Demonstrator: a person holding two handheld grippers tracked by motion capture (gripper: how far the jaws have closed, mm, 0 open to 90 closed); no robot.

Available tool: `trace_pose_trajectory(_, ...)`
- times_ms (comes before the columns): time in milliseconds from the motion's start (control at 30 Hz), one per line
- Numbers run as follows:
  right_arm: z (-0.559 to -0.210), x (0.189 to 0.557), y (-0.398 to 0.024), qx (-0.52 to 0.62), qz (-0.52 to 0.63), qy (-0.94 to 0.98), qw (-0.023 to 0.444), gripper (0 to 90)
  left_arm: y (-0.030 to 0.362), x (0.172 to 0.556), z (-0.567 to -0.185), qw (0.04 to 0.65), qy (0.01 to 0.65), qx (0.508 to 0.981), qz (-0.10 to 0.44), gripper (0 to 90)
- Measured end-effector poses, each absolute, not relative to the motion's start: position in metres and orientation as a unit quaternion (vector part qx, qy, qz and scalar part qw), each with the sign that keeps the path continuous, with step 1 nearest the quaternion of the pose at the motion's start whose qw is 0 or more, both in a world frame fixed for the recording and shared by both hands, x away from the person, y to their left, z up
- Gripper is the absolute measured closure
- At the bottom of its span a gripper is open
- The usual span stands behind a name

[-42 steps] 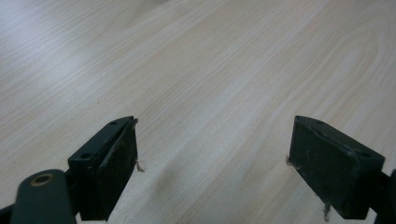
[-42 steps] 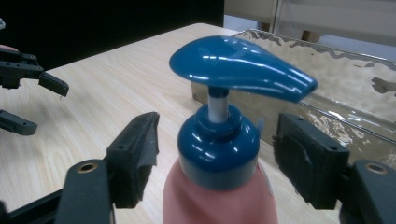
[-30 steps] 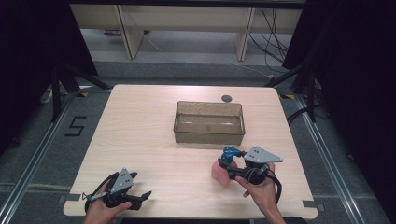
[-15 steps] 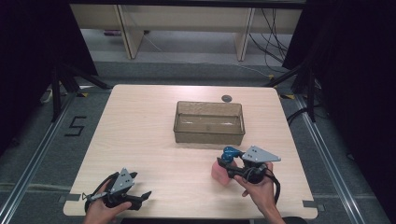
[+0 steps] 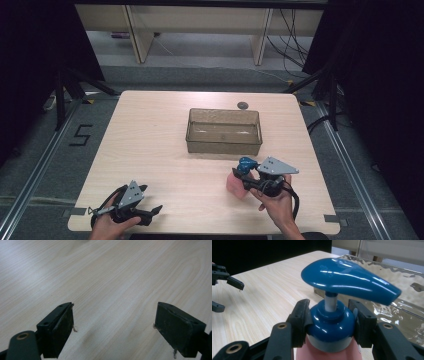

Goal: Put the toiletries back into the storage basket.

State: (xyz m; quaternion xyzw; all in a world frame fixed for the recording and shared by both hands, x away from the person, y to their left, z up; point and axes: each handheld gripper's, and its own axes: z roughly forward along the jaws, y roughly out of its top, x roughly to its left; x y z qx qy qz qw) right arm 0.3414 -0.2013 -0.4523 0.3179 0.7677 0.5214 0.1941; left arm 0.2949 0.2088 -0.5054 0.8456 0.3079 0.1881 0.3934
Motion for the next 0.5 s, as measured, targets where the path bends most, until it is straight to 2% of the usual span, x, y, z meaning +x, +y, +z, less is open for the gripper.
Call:
trace_pose_trajectory(100,-0.451,0.34,-0.2,0.321,0.516,0.768,0.204,53.4,0.209,0.295,-0.504,0.384,0.301,0.852,0.19,15.2)
trace_pose_trajectory(167,-0.452,0.338,-0.197,0.332,0.52,0.763,0.192,53.5,0.209,0.294,-0.505,0.39,0.303,0.849,0.188,15.2)
trace_pose_trajectory(367,-0.444,0.339,-0.2,0.334,0.526,0.758,0.193,53.5,0.211,0.295,-0.505,0.39,0.305,0.847,0.192,15.2)
trace_pose_trajectory(500,-0.433,0.341,-0.203,0.325,0.524,0.758,0.215,53.5,0.21,0.295,-0.505,0.393,0.306,0.847,0.185,15.2)
